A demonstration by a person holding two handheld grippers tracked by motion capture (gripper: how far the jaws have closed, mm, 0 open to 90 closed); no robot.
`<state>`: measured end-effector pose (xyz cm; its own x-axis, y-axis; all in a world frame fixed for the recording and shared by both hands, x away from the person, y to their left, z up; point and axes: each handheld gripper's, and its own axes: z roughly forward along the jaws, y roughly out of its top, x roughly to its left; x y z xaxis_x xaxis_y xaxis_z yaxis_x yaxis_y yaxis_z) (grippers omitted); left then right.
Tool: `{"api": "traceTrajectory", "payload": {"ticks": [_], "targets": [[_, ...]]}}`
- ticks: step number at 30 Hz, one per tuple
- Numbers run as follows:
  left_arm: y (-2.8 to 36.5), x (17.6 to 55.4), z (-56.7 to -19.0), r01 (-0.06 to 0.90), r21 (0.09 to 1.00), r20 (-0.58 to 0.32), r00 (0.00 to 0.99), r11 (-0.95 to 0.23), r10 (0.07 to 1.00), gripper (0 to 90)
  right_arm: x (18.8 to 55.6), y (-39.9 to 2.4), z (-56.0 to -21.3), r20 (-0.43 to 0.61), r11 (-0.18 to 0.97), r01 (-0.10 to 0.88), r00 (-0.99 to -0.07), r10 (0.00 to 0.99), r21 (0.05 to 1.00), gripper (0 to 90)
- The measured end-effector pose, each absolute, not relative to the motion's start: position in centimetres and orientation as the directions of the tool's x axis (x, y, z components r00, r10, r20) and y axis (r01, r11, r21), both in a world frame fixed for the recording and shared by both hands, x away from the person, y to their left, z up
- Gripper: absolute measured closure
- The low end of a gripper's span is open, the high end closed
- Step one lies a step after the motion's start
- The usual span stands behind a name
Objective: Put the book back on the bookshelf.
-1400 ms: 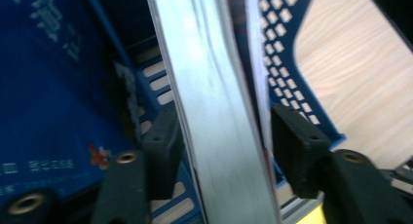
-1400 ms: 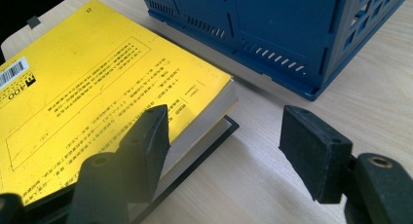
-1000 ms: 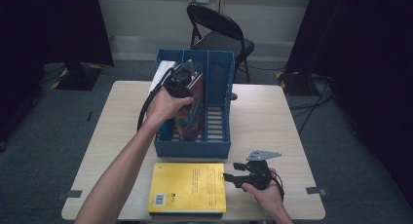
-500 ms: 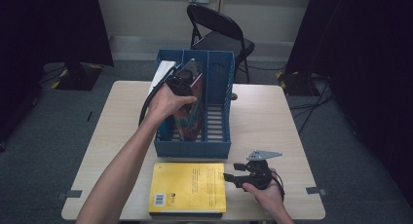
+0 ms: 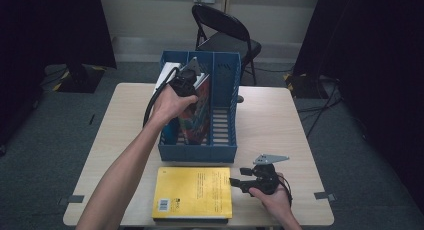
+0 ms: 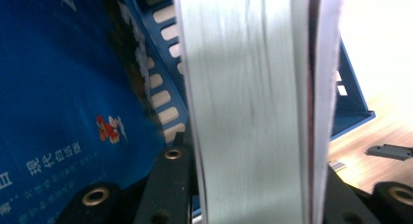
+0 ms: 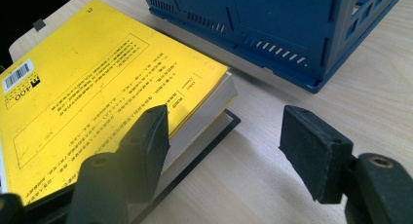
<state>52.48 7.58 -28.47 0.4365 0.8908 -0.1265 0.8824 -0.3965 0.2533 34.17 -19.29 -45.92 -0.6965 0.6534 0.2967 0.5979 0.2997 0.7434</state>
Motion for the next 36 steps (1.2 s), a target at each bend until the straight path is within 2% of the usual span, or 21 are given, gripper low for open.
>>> {"api": "traceTrajectory", "payload": {"ticks": [8,24,36], "targets": [[7.5,53.0,-28.2,0.888,0.275,-0.127,0.413,-0.368,0.902,73.7,34.1,-19.4,-45.9,0.301,0.296,0.603,-0.692,0.656,0.741,33.7],[7.9,55.3,-28.0,0.909,0.351,-0.116,0.283,-0.227,0.952,73.9,34.2,-19.5,-46.0,0.311,0.298,0.610,-0.692,0.651,0.734,33.6],[7.0,55.8,-28.3,0.901,0.391,-0.082,0.239,-0.190,0.968,74.0,34.2,-19.6,-46.0,0.319,0.288,0.617,-0.684,0.656,0.732,33.1]]}}
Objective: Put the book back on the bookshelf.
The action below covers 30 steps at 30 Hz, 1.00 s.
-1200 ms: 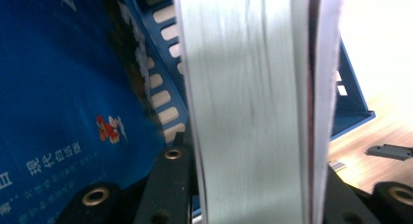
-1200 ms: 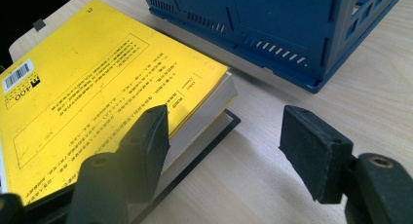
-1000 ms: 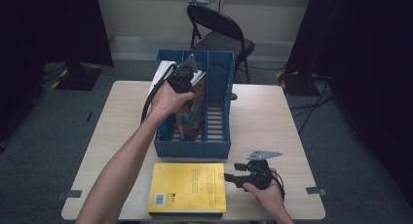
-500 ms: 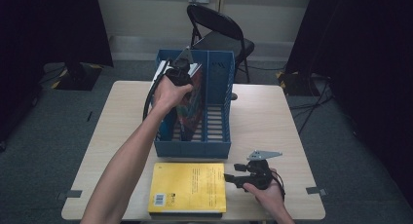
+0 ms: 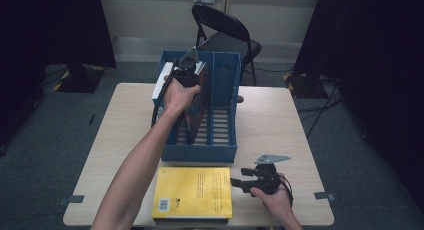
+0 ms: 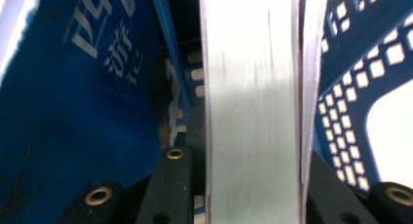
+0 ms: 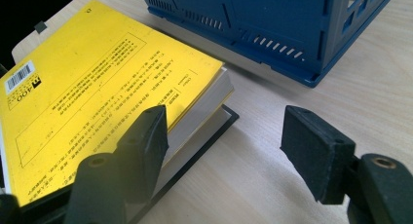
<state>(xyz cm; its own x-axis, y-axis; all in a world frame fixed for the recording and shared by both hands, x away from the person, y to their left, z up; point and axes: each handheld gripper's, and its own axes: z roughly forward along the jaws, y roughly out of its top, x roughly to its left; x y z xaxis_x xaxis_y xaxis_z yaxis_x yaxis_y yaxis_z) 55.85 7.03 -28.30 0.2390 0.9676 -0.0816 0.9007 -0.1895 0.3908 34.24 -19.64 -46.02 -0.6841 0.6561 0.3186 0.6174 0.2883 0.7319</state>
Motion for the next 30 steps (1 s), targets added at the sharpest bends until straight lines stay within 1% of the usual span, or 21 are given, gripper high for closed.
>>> {"api": "traceTrajectory", "payload": {"ticks": [4,7,11,14,22,27,30], "targets": [[6.9,56.2,-28.3,0.894,0.419,-0.096,0.218,-0.159,0.971,74.0,34.2,-19.7,-46.0,0.319,0.289,0.618,-0.684,0.657,0.731,33.1],[6.6,56.3,-28.5,0.888,0.426,-0.072,0.225,-0.174,0.972,74.0,34.3,-19.7,-46.1,0.321,0.287,0.620,-0.682,0.657,0.730,33.1],[6.4,56.3,-28.7,0.887,0.433,-0.054,0.206,-0.163,0.977,73.9,34.2,-19.6,-46.1,0.315,0.294,0.617,-0.686,0.656,0.730,33.1],[6.6,56.2,-28.8,0.885,0.439,-0.070,0.204,-0.154,0.976,73.7,34.1,-19.6,-46.1,0.318,0.297,0.620,-0.686,0.654,0.726,33.1],[6.9,55.6,-28.9,0.867,0.464,-0.067,0.240,-0.183,0.968,72.0,34.1,-19.5,-46.1,0.313,0.301,0.617,-0.688,0.655,0.728,33.1],[6.8,54.9,-28.6,0.853,0.472,-0.045,0.275,-0.222,0.961,68.9,34.1,-19.4,-46.2,0.306,0.305,0.613,-0.690,0.657,0.729,32.7],[7.4,54.7,-28.6,0.849,0.478,-0.069,0.290,-0.224,0.955,67.7,34.1,-19.4,-46.2,0.303,0.307,0.613,-0.689,0.658,0.727,32.7]]}}
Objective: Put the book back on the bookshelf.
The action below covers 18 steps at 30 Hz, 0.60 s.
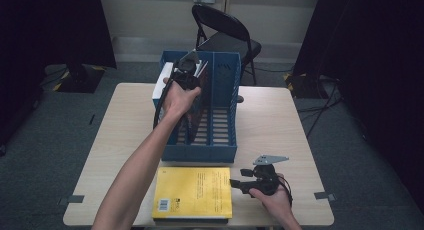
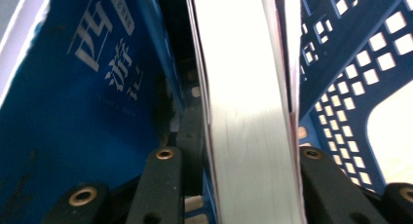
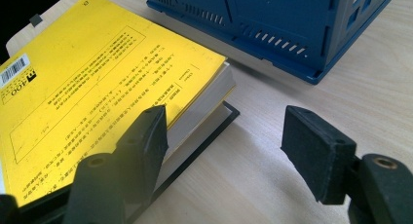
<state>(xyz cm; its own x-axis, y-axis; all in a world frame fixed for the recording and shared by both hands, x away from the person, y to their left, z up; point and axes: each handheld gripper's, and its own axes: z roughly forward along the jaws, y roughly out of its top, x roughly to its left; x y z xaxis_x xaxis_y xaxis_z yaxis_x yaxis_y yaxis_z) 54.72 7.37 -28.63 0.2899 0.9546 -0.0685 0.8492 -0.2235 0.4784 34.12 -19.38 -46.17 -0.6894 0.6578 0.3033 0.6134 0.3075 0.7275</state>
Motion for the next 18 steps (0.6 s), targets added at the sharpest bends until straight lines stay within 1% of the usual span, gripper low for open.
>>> {"api": "traceTrajectory", "payload": {"ticks": [5,12,15,17,18], "targets": [[7.6,54.4,-28.7,0.843,0.477,-0.065,0.316,-0.248,0.947,64.4,34.1,-19.4,-46.2,0.302,0.308,0.613,-0.689,0.659,0.727,32.6],[8.9,53.7,-28.5,0.835,0.499,-0.083,0.313,-0.232,0.946,58.2,34.1,-19.3,-46.2,0.301,0.310,0.615,-0.687,0.661,0.725,32.6],[9.1,53.3,-28.4,0.819,0.517,-0.100,0.346,-0.248,0.933,56.7,34.1,-19.3,-46.2,0.301,0.310,0.614,-0.688,0.660,0.726,32.6],[9.1,53.1,-28.4,0.805,0.524,-0.082,0.374,-0.279,0.924,56.7,34.1,-19.3,-46.2,0.301,0.310,0.615,-0.688,0.660,0.725,32.6],[9.1,53.0,-28.5,0.806,0.522,-0.079,0.372,-0.280,0.925,56.6,34.1,-19.3,-46.2,0.299,0.311,0.615,-0.687,0.662,0.724,32.6]]}}
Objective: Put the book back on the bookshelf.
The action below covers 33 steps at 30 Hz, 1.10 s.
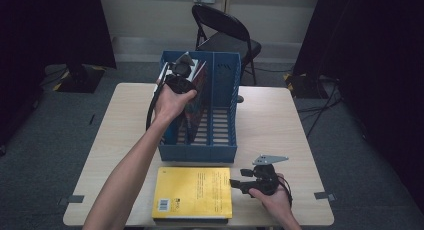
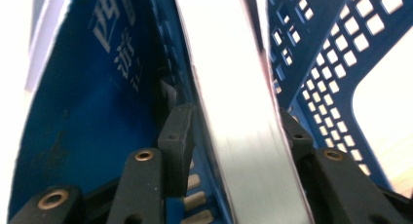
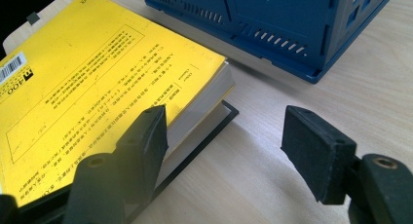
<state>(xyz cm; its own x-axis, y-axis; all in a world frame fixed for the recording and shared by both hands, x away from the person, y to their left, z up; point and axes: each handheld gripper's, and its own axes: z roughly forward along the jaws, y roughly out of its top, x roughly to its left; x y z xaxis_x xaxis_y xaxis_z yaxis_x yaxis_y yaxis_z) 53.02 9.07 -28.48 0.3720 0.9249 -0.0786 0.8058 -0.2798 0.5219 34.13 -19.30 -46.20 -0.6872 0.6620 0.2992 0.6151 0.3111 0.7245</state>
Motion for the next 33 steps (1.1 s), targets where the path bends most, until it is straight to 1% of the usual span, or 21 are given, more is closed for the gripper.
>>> {"api": "traceTrajectory", "payload": {"ticks": [3,6,8,10,13,15,20,22,25,30,33], "targets": [[9.2,52.9,-28.9,0.809,0.512,-0.086,0.383,-0.289,0.920,55.7,34.1,-19.3,-46.2,0.296,0.311,0.613,-0.688,0.663,0.727,32.6],[9.3,52.6,-29.2,0.795,0.523,-0.080,0.406,-0.308,0.910,54.2,34.1,-19.3,-46.2,0.296,0.312,0.615,-0.687,0.664,0.725,32.6],[9.3,52.4,-29.3,0.783,0.533,-0.080,0.424,-0.320,0.902,52.6,34.1,-19.3,-46.2,0.297,0.313,0.615,-0.687,0.664,0.724,32.6],[9.5,52.1,-29.3,0.769,0.551,-0.103,0.447,-0.323,0.889,49.3,34.1,-19.3,-46.2,0.298,0.312,0.615,-0.686,0.664,0.724,32.6],[9.5,51.8,-29.4,0.762,0.543,-0.066,0.457,-0.352,0.887,52.9,34.1,-19.3,-46.2,0.298,0.312,0.616,-0.686,0.664,0.723,32.6],[9.6,51.6,-29.5,0.755,0.554,-0.071,0.464,-0.352,0.883,52.7,34.1,-19.3,-46.2,0.296,0.313,0.616,-0.686,0.665,0.723,32.6],[9.6,50.8,-29.7,0.729,0.559,-0.038,0.498,-0.395,0.866,53.5,34.1,-19.3,-46.2,0.295,0.313,0.615,-0.686,0.665,0.724,32.6],[9.9,50.3,-29.9,0.706,0.589,-0.048,0.516,-0.393,0.855,52.9,34.1,-19.3,-46.2,0.296,0.313,0.616,-0.685,0.666,0.723,32.6],[10.3,49.9,-29.9,0.689,0.613,-0.061,0.529,-0.387,0.847,55.6,34.1,-19.2,-46.2,0.296,0.314,0.617,-0.685,0.666,0.722,32.6],[10.4,49.1,-30.0,0.668,0.625,-0.050,0.551,-0.405,0.833,51.6,34.1,-19.2,-46.2,0.294,0.315,0.616,-0.685,0.667,0.722,32.4],[10.6,48.3,-30.1,0.646,0.639,-0.032,0.565,-0.418,0.825,51.1,34.1,-19.2,-46.2,0.293,0.314,0.615,-0.685,0.668,0.723,32.4]]}}
